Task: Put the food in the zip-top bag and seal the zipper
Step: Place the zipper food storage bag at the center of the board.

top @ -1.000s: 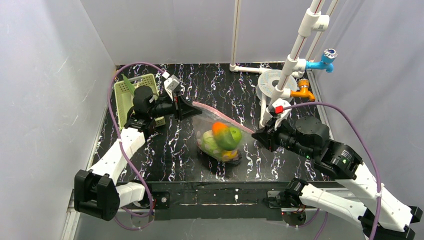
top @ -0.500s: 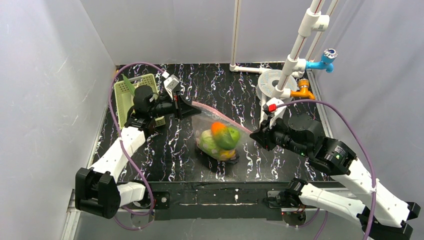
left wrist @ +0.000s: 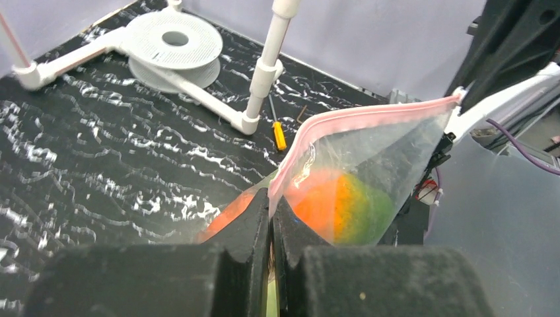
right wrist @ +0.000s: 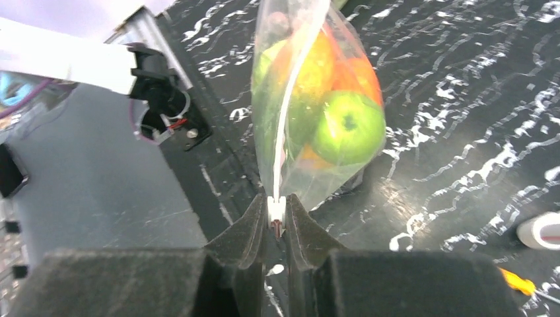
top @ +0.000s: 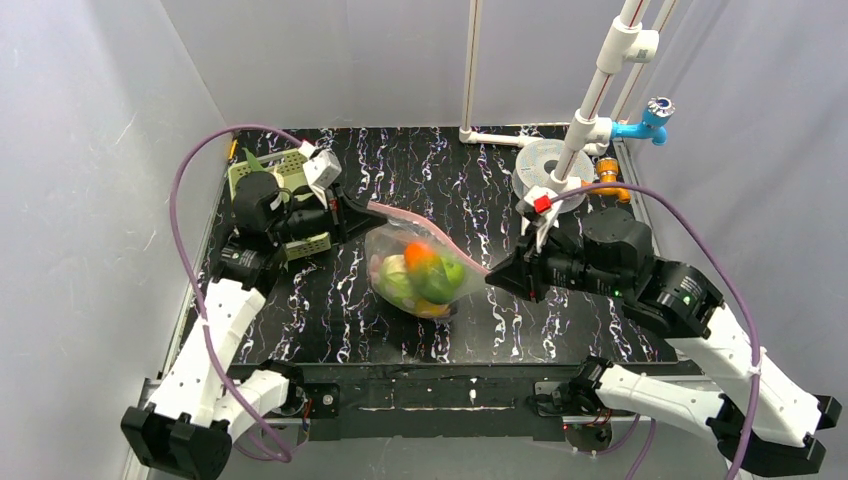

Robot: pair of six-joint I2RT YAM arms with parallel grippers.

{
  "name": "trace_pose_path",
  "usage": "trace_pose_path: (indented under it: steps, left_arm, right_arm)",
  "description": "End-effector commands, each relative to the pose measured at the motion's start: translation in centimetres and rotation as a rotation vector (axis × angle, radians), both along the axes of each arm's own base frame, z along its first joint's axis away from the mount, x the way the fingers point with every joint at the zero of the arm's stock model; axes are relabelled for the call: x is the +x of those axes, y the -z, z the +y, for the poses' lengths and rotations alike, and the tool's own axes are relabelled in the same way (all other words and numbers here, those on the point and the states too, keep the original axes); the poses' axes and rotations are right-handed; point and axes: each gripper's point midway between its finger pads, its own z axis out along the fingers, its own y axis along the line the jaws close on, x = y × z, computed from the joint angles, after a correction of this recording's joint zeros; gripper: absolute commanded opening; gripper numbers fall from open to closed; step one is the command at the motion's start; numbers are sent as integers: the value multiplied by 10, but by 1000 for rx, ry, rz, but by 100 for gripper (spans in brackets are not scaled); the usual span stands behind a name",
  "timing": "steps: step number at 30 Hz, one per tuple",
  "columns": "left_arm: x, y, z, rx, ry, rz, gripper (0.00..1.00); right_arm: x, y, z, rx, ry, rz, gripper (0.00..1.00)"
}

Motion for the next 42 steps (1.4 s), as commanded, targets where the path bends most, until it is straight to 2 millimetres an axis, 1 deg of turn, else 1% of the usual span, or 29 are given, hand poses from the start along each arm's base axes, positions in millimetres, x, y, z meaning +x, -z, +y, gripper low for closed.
trace_pose_path:
  steps: [1, 3, 5, 7, 8, 10, 12, 14, 15, 16, 17, 19, 21, 23, 27, 29, 31, 33, 36, 37, 39, 41, 42]
  left_arm:
    - [-29, -22, 22, 63, -111, -25, 0]
    - [-45, -41, 26, 41, -119, -56, 2]
    - [-59, -51, 23, 9, -83, -43, 7]
    - [-65, -47, 19, -16, -45, 20, 11]
    - [-63, -40, 17, -25, -42, 55, 12]
    - [-49, -22, 17, -35, -95, 121, 12]
    - [-25, 2, 23, -14, -218, 211, 15]
    - [0, 23, 33, 39, -351, 305, 20]
    - [11, 32, 36, 69, -392, 345, 21]
    - [22, 41, 36, 96, -418, 394, 22]
    - [31, 47, 35, 113, -430, 436, 23]
    - [46, 63, 28, 154, -413, 532, 25]
    - [55, 73, 26, 193, -416, 593, 30]
    - [60, 72, 27, 195, -430, 579, 35]
    - [56, 46, 38, 189, -465, 427, 48]
    - [53, 34, 47, 204, -492, 343, 56]
    - [52, 27, 55, 222, -518, 279, 59]
    - [53, 26, 63, 241, -554, 244, 60]
    - [55, 36, 70, 264, -586, 198, 60]
    - [56, 43, 73, 267, -598, 181, 60]
    - [56, 60, 78, 284, -622, 166, 59]
    - [54, 73, 81, 288, -636, 163, 59]
    - [52, 83, 82, 293, -635, 170, 59]
  right_arm:
    - [-32, -27, 17, 51, -213, 51, 1]
    - [-44, -28, 22, 54, -293, 85, 1]
    - [-49, -24, 26, 52, -332, 112, 1]
    - [-49, -15, 27, 37, -337, 129, 1]
    - [-46, -9, 28, 24, -326, 134, 1]
    - [-35, 9, 26, -16, -260, 136, 1]
    - [-12, 28, 18, -69, -107, 142, 2]
    - [10, 45, 8, -107, 55, 159, 11]
    - [16, 52, 6, -110, 99, 184, 15]
    - [20, 59, 8, -109, 124, 209, 15]
    - [24, 67, 10, -109, 146, 240, 12]
    - [36, 84, 10, -127, 230, 285, 11]
    - [60, 102, -1, -183, 390, 274, 11]
    - [78, 113, -15, -244, 511, 248, 11]
    - [106, 119, -33, -318, 668, 178, 13]
    - [117, 119, -35, -322, 716, 156, 18]
    - [126, 122, -42, -358, 767, 137, 21]
    - [133, 128, -51, -421, 816, 119, 25]
    - [134, 135, -60, -522, 842, 121, 34]
    - [133, 137, -62, -539, 842, 125, 37]
    - [131, 137, -63, -544, 834, 131, 47]
    - [126, 133, -61, -518, 805, 132, 59]
    - [124, 131, -60, -498, 790, 129, 64]
